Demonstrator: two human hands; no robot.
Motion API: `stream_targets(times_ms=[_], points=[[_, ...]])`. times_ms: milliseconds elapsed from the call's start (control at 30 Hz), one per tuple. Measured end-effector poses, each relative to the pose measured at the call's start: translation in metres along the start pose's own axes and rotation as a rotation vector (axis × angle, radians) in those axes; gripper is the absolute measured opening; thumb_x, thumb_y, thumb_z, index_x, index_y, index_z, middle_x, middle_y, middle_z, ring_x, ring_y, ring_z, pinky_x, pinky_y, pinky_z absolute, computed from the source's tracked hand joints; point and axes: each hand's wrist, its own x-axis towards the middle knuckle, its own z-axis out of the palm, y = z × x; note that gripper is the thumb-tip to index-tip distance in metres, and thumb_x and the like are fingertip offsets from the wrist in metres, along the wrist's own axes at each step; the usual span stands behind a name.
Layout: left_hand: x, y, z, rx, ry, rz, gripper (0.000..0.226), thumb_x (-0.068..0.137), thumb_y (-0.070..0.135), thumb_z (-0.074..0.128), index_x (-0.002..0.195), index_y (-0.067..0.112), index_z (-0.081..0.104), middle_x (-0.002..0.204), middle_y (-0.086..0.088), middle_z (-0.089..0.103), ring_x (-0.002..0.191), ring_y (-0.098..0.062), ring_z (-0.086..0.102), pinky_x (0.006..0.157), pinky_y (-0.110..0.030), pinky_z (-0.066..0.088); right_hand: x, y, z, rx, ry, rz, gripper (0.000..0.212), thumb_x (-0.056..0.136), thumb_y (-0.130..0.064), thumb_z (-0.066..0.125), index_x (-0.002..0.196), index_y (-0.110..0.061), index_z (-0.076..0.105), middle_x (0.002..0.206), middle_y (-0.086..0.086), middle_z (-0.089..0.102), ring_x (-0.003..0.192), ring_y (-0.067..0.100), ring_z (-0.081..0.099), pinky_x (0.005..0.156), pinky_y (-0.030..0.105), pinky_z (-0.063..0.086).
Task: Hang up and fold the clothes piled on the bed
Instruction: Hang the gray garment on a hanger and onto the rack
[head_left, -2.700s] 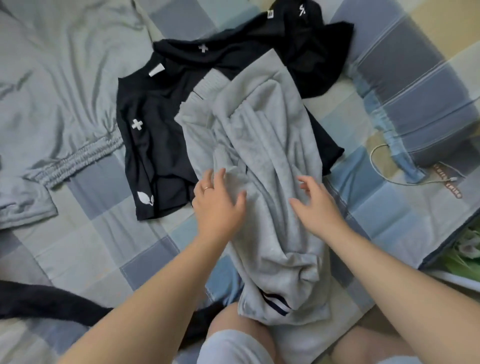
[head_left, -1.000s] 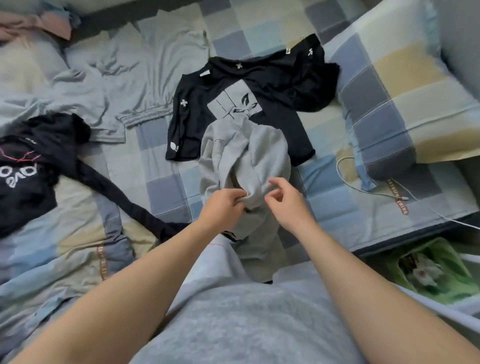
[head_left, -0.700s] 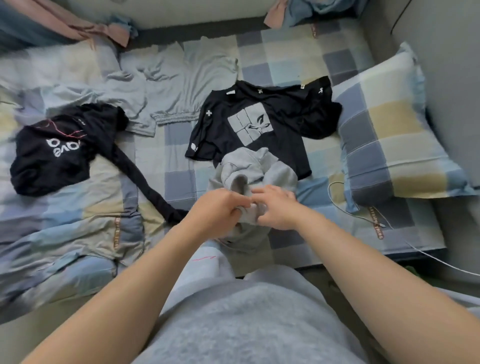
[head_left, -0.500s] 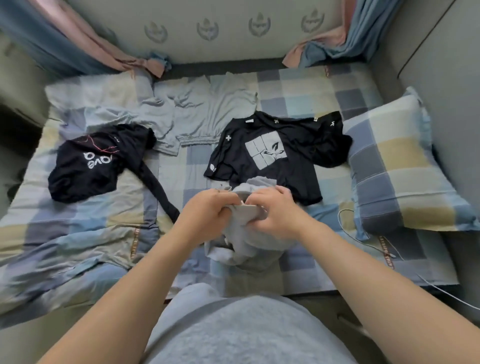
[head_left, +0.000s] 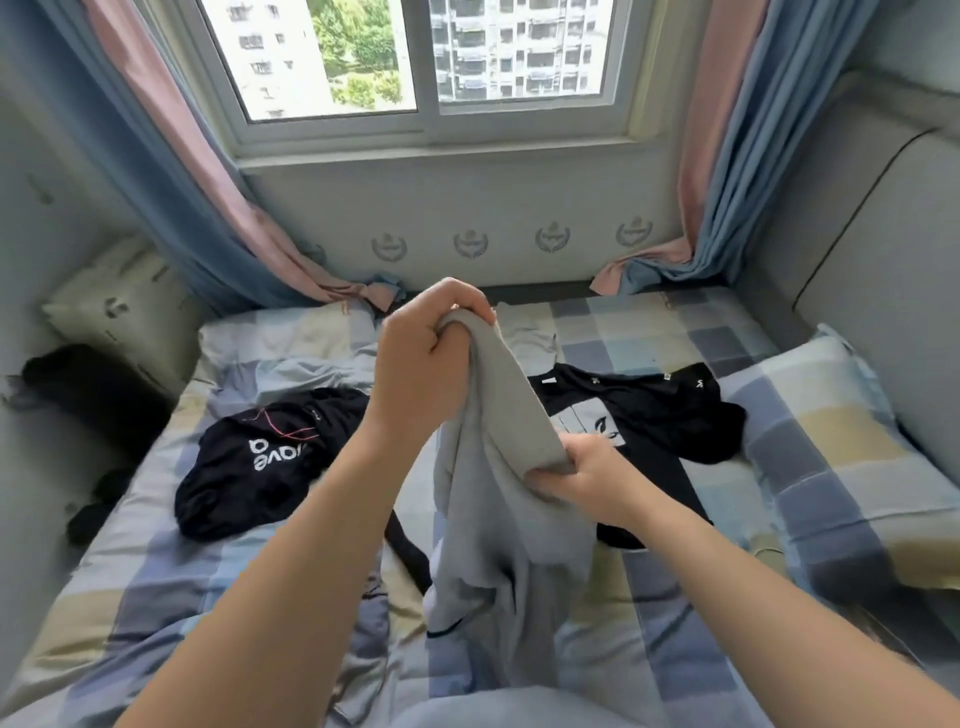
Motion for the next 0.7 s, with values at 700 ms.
stream_targets(times_ms=[700], points=[[-0.048,-0.089,-0.076,0.095,-0.701,-0.332,0.044,0.076,0.044,0.069,0.12,0.041,0.061,0.117,0.012,0.065,0.108,-0.014,0.063,0.099,-0.04,0.05,0.044,-0.109,0.042,-0.127,0.169,-0.13,0.008,0.079,-0.02,0.057,0.072,-0.016,0.061,0.068,0.006,0.058,0.061,0.011,0.048,0.056,0.035,0.04]])
